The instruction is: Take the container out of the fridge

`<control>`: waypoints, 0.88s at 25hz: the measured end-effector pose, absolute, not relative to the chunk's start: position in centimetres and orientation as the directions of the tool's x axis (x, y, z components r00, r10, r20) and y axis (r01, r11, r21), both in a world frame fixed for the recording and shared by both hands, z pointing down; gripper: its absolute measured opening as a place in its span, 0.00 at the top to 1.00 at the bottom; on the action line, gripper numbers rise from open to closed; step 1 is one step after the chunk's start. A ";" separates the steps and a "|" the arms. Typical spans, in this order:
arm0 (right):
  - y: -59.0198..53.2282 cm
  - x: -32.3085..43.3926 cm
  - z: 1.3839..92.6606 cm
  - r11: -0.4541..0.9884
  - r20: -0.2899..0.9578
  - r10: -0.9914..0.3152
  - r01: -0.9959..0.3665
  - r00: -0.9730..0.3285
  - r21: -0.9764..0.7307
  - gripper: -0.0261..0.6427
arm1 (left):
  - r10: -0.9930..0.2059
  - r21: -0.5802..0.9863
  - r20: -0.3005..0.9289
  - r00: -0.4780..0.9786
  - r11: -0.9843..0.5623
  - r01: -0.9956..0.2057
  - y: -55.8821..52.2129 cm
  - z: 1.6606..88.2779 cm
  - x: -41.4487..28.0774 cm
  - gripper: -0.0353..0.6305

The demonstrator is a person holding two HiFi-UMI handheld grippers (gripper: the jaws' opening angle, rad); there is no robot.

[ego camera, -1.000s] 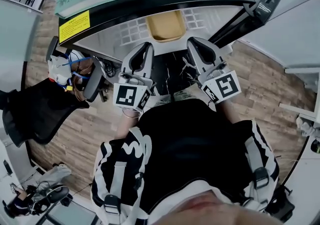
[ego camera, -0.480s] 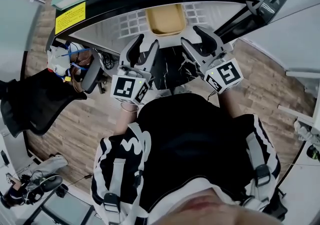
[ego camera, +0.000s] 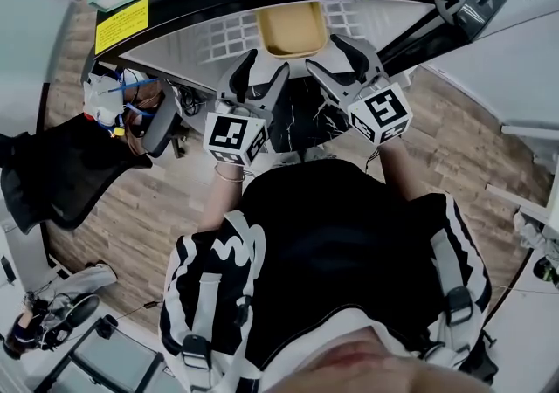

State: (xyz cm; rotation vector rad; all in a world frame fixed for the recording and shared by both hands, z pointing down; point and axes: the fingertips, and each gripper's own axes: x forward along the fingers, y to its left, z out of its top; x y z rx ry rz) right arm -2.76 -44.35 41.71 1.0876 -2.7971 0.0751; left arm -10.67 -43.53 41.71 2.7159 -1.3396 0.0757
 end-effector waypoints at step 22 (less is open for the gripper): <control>-45.9 -4.2 43.5 0.767 0.180 -0.629 -0.641 -0.756 -0.012 0.55 | -0.766 0.032 0.159 0.623 -0.627 -0.779 -45.3 44.0 -9.1 0.56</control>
